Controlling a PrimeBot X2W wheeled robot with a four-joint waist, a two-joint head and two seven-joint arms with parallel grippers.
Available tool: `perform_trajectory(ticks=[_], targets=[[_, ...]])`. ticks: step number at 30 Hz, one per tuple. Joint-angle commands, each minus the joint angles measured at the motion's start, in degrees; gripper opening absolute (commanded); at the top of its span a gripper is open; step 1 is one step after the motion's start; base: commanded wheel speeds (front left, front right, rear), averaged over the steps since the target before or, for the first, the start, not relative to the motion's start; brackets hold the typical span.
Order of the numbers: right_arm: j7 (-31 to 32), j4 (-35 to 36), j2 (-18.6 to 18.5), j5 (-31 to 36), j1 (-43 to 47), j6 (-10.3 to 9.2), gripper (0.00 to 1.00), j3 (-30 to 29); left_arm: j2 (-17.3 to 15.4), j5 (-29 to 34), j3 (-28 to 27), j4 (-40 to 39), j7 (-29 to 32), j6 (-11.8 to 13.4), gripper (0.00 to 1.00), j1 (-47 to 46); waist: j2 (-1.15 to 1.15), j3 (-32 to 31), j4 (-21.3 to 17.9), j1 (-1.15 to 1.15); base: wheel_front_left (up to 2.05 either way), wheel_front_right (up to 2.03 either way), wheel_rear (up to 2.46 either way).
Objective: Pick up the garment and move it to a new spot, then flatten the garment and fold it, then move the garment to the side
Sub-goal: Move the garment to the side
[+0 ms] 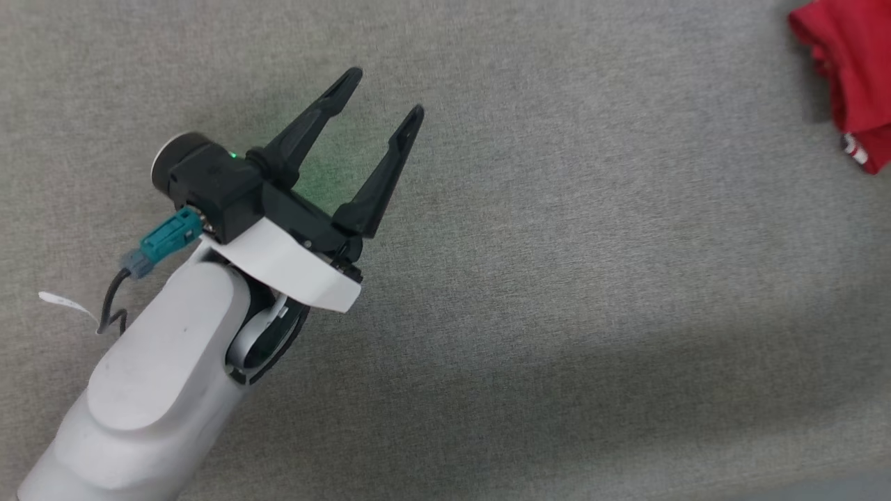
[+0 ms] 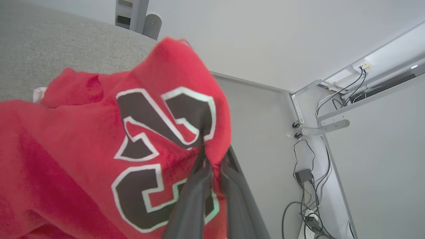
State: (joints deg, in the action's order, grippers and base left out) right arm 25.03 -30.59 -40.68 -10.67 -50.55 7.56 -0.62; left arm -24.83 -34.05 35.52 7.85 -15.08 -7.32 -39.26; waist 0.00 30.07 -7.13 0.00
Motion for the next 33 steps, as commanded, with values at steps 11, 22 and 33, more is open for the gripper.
perform_trajectory(ticks=[11, 22, 33], targets=[[-6.0, -13.7, 4.3, 7.5, -6.1, -0.15, 0.0, -7.3, 0.1, -0.8, 1.5, 0.7, -0.1, -0.2, 1.0, -3.4, 0.0, 3.6, 3.6, 0.0, 0.0, 0.0, 0.0], [-9.3, -19.4, 6.9, 14.2, -8.8, -0.15, 1.0, -12.7, -0.5, -1.0, -2.3, 0.1, -0.1, -0.2, 1.0, -0.1, 0.0, 1.3, 4.5, 0.0, 0.0, 0.0, 0.0], [-14.4, -20.3, 9.5, 12.9, -6.8, -0.15, 1.0, -15.0, -1.6, -0.5, -6.7, -0.3, -0.1, -0.2, 1.0, 6.2, 0.0, -4.7, 4.6, 0.0, 0.0, 0.0, 0.0]])
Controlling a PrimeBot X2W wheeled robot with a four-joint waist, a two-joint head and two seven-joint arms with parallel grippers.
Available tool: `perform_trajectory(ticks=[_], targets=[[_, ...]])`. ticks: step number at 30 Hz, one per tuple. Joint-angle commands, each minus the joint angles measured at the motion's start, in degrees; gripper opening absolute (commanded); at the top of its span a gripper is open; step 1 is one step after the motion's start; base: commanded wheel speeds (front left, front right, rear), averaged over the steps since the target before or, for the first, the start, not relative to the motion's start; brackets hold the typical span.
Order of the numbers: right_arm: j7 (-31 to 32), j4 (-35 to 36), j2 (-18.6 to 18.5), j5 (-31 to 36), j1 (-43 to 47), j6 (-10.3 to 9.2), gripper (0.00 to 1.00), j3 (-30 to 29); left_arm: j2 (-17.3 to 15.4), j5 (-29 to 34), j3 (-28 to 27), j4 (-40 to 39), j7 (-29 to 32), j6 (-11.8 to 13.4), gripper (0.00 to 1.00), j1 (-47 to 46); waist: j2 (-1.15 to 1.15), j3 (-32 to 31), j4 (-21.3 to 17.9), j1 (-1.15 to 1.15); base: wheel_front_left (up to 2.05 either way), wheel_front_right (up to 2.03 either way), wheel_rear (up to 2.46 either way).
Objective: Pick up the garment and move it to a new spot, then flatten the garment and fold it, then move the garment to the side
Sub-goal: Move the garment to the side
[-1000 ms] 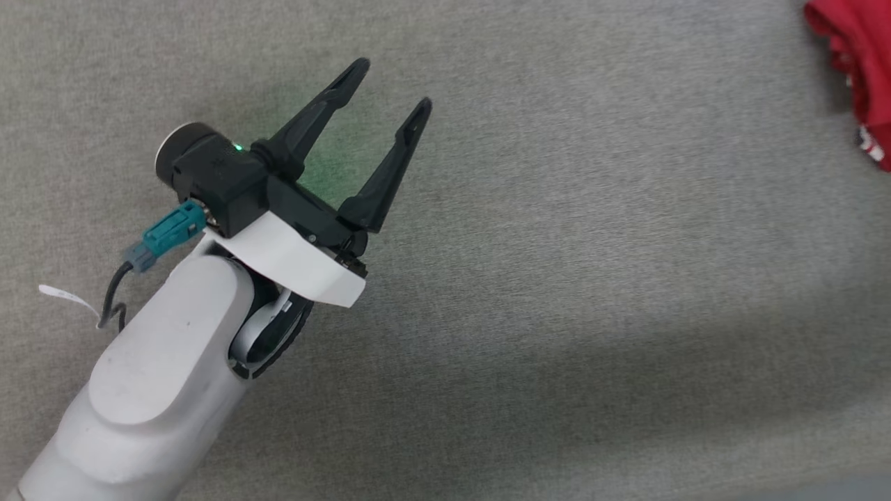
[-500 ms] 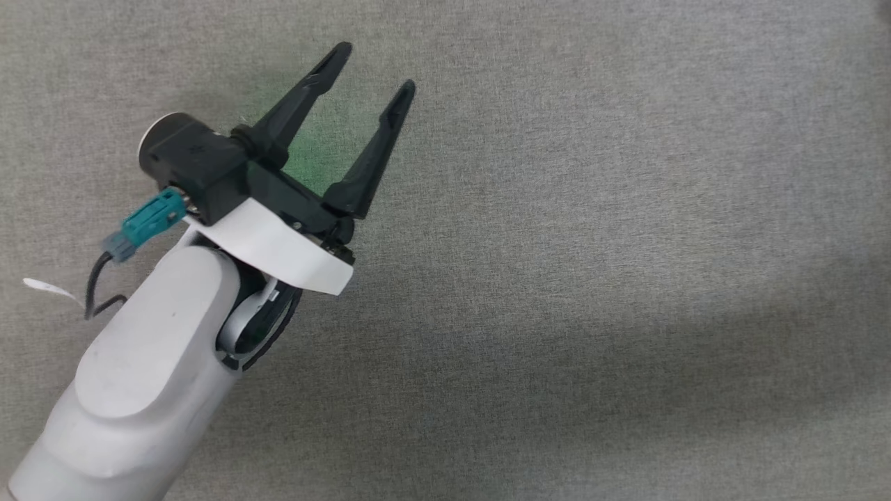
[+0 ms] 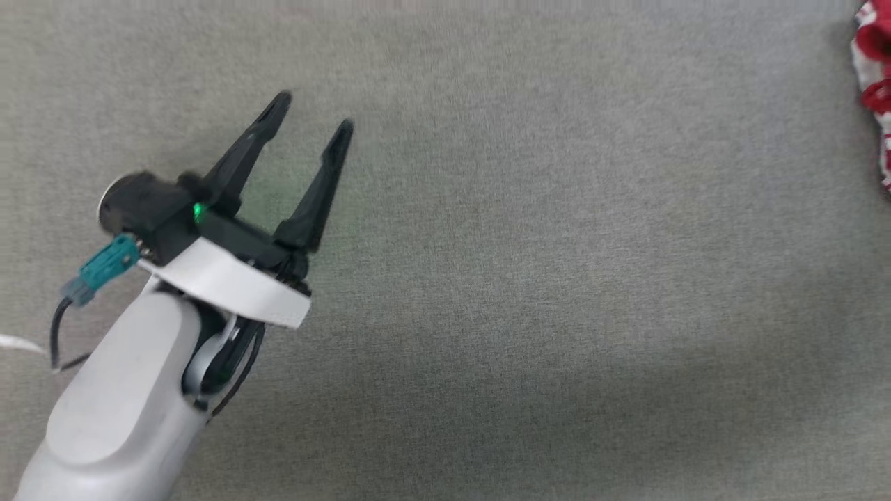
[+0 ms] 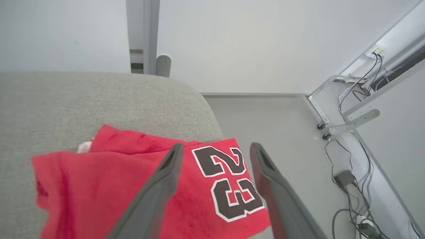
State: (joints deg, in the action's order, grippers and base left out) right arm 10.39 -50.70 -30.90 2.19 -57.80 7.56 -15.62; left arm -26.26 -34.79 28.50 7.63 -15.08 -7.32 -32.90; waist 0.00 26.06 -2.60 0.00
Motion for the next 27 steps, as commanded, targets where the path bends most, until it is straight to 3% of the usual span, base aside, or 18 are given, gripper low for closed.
perform_trajectory(ticks=[1, 13, 27], targets=[[-0.5, 0.0, 0.3, -0.7, 0.9, -0.15, 1.0, -0.1, -0.1, 0.2, -0.2, -0.1, -0.1, -0.2, 1.0, 0.8, 0.0, -1.5, 0.2, 0.0, 0.0, 0.0, 0.0], [-11.1, 5.5, 8.8, -6.4, 11.5, -0.15, 1.0, 4.0, 0.2, -1.1, -10.8, -0.2, -0.1, 0.6, 1.0, 14.2, 0.0, -11.4, 0.6, 0.0, 0.0, 0.0, 0.0], [-18.3, 22.1, 15.5, -13.8, 30.3, -0.15, 1.0, 9.2, 3.7, 3.0, -23.1, -2.7, -0.1, 1.7, 1.0, 27.8, 0.0, -18.2, 2.7, 0.0, 0.0, 0.0, 0.0]])
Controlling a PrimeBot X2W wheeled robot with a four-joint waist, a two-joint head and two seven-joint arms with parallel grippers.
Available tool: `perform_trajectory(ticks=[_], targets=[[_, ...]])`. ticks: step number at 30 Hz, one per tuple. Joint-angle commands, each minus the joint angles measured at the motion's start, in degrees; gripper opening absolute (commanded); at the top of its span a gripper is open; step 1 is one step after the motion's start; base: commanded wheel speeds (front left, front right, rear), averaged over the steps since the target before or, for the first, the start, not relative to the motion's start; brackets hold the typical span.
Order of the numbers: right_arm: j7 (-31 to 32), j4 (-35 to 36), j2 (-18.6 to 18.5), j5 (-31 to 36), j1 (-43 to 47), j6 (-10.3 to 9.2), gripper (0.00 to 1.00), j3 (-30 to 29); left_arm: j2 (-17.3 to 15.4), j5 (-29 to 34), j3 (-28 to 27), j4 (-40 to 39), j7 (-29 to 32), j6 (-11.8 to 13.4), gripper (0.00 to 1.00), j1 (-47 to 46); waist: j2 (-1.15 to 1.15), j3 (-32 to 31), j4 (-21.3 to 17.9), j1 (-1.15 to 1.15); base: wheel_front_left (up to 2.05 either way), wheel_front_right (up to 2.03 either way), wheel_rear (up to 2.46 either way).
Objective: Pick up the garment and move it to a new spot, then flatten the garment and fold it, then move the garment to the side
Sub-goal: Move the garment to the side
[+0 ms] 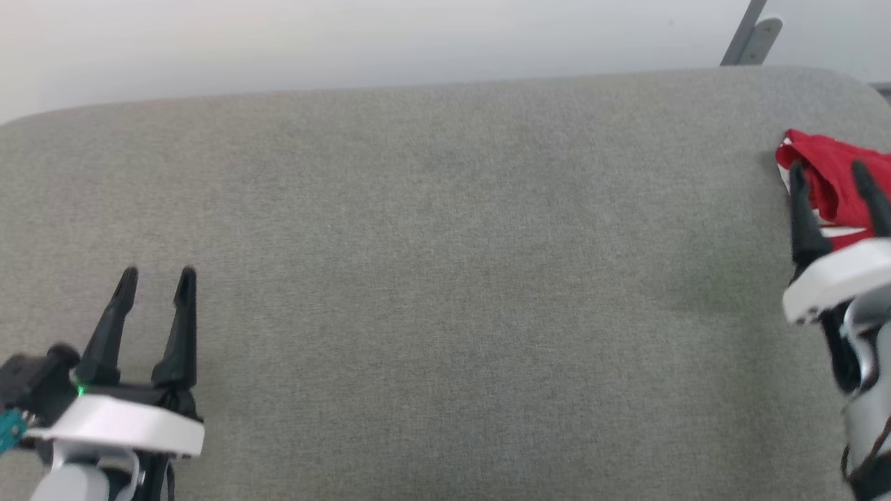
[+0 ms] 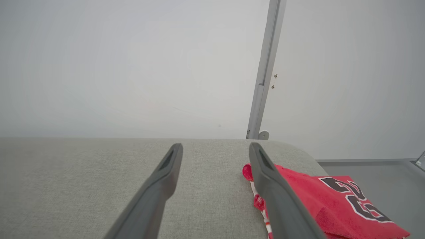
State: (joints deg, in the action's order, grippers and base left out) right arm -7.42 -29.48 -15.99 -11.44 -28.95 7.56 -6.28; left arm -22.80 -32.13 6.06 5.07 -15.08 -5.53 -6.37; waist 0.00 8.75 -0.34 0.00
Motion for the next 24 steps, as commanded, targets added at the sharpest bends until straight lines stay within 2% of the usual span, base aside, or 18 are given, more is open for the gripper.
perform_trajectory(ticks=[1, 14, 24], targets=[[-0.7, 2.1, 1.0, -0.2, 2.9, -0.15, 1.0, -0.2, 0.5, 0.7, -1.3, -0.4, -0.1, -0.3, 1.0, 2.1, 0.0, -1.3, 0.6, 0.0, 0.0, 0.0, 0.0], [-2.6, 14.5, 6.6, -0.6, 18.7, -0.13, 1.0, -1.8, 5.8, 5.7, -10.9, -2.5, -0.1, -1.5, 1.0, 11.3, 0.0, -5.1, 3.5, 0.0, 0.0, 0.0, 0.0], [-3.2, 21.6, 9.6, -0.7, 26.6, -0.13, 1.0, -2.9, 7.3, 6.0, -11.9, -2.6, -0.1, -1.9, 1.0, 14.1, 0.0, -6.1, 5.1, 0.0, 0.0, 0.0, 0.0]])
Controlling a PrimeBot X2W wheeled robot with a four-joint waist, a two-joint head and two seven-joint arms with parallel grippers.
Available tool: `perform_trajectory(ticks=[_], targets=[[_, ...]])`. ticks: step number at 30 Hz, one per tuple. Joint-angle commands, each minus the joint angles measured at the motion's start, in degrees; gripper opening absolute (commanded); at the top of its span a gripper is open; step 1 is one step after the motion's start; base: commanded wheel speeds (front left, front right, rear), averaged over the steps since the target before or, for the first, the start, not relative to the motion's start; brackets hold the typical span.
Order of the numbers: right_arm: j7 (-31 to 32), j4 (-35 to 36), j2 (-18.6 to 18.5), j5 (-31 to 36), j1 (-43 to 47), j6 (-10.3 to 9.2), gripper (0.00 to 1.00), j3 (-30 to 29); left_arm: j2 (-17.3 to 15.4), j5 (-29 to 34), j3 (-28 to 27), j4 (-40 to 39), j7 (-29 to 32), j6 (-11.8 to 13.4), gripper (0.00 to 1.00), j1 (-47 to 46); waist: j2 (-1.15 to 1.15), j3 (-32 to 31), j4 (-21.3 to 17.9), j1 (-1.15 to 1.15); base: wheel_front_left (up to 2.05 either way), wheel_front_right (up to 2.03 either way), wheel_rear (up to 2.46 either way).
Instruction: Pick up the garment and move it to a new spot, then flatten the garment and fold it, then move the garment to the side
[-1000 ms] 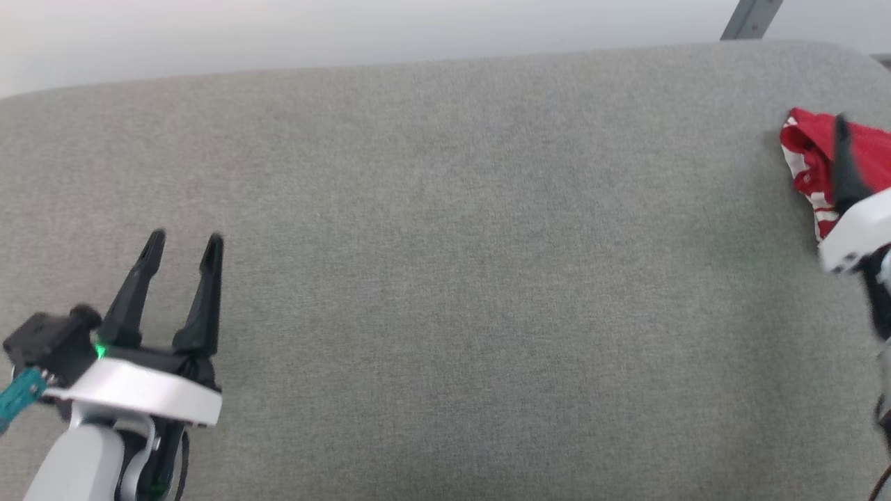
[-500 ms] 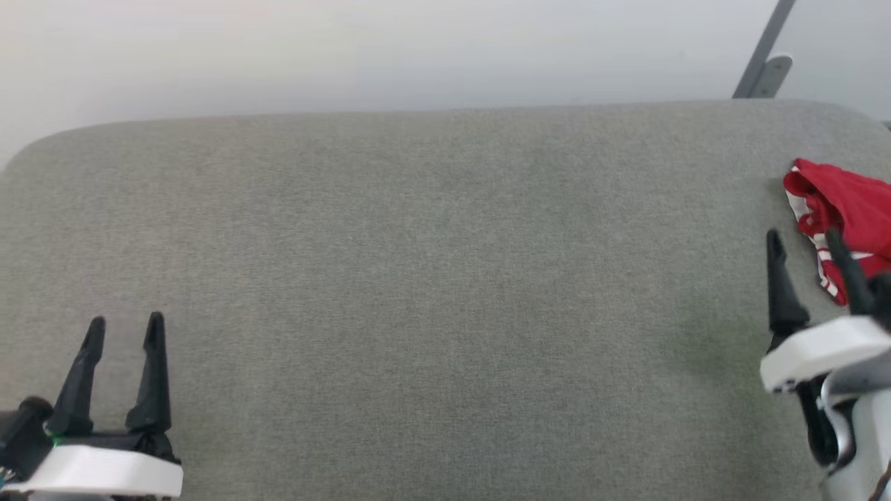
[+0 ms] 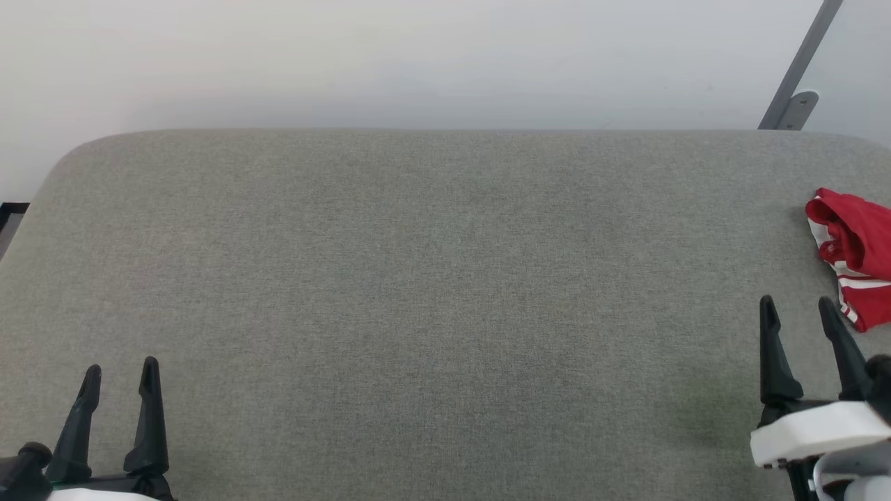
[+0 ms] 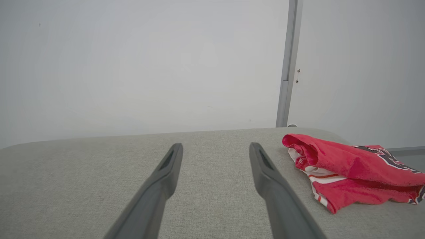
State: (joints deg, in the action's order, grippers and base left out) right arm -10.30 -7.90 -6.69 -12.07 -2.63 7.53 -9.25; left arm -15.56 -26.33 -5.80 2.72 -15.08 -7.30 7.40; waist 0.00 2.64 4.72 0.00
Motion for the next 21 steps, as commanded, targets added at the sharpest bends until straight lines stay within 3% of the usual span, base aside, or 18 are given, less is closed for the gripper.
perform_trajectory(ticks=[1, 21], targets=[[-0.3, 0.7, 0.5, 0.0, 1.0, -0.09, 1.0, 0.0, 0.0, 0.0, 0.1, -0.3, -0.1, -0.2, 1.0, 0.5, 0.0, -0.1, 0.1, 0.0, 0.0, 0.0, 0.0], [1.7, 5.5, 3.1, -0.5, 5.2, -0.08, 1.0, -1.0, -0.5, -2.1, 2.3, -1.2, -0.1, -0.2, 1.0, 0.6, 0.0, -0.1, 0.2, 0.0, 0.0, 0.0, 0.0]])
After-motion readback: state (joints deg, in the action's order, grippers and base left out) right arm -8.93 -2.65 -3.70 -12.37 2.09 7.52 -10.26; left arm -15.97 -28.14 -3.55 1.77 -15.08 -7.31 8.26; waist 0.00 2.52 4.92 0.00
